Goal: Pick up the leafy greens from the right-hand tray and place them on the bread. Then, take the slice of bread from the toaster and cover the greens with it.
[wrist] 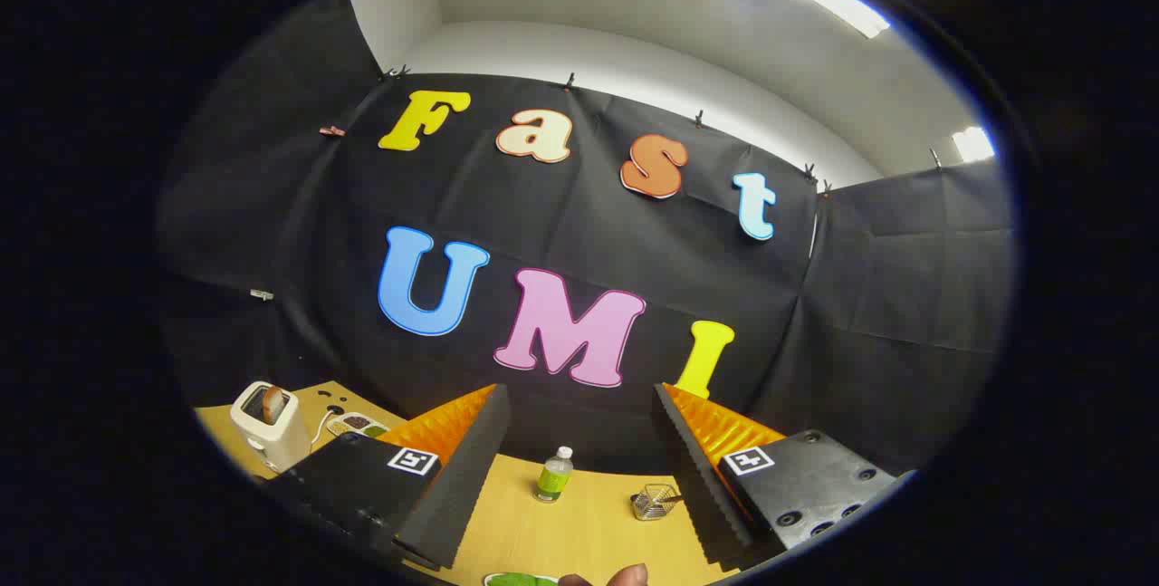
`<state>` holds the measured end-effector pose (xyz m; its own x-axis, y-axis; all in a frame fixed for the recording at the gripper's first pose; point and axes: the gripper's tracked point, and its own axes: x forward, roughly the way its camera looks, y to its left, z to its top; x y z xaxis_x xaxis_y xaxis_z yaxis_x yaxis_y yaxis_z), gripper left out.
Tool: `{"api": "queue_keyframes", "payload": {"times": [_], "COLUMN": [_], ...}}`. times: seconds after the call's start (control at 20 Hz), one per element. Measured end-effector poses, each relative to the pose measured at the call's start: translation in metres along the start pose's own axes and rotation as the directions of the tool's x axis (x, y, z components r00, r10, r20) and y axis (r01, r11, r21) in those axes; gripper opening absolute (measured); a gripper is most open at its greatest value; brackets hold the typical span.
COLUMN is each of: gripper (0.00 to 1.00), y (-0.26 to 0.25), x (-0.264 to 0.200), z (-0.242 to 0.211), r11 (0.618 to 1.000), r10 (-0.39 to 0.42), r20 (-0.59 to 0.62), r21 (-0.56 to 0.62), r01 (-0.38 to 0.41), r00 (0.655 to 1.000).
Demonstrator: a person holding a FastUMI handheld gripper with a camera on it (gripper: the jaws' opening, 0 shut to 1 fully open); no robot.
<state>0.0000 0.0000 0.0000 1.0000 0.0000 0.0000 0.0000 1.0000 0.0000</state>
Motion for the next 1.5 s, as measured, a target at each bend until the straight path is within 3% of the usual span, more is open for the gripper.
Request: {"api": "queue_keyframes", "payload": {"times": [0.3,0.8,1.2,1.5], "gripper": [0.98,0.98,0.98,0.98], "y": [0.019,0.004,0.005,0.004], "x": [0.01,0.013,0.026,0.018], "z": [0.007,-0.002,0.0,-0.006], "r11": [0.998,0.997,0.987,0.991], "r10": [0.056,0.059,0.149,0.107], "r20": [0.018,0.005,0.021,0.013], "r21": [0.013,0.039,0.056,0.076], "r01": [-0.056,-0.059,-0.15,-0.108], "r00": [0.998,0.998,0.989,0.994]}}
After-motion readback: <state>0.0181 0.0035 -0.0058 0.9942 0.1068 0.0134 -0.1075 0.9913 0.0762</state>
